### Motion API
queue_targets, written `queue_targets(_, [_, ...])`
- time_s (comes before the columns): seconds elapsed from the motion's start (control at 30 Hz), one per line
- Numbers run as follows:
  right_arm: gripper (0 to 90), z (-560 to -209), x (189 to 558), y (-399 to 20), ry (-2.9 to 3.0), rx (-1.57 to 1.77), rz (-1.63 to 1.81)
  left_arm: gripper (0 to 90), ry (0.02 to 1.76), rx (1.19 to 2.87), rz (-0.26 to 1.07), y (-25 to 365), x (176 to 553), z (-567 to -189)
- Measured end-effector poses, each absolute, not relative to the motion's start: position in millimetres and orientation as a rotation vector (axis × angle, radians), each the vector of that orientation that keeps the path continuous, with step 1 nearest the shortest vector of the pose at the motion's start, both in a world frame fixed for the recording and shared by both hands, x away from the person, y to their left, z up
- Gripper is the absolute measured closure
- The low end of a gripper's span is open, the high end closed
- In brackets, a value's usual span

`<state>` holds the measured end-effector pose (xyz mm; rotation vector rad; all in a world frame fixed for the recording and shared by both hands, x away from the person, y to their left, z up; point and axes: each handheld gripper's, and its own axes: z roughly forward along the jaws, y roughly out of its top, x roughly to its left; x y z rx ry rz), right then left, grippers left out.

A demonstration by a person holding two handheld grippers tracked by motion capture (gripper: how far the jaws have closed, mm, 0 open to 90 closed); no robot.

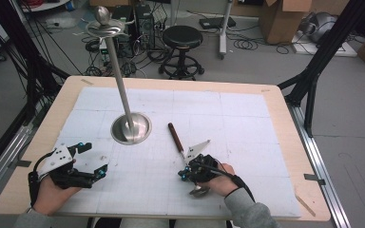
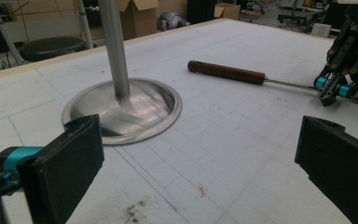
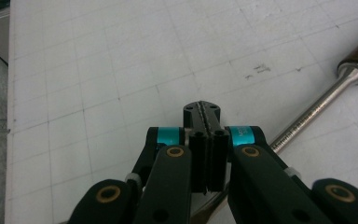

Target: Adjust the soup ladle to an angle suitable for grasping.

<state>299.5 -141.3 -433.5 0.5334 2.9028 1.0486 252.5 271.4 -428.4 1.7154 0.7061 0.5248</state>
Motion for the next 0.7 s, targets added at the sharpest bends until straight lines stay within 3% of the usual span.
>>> queue_targets(0.7, [90.0, -433.7, 298.1, -151.0, 2.896, 0.550, 1.033, 1.7, 0.708, 1.725, 0.518, 270.3, 254.0, -429.0])
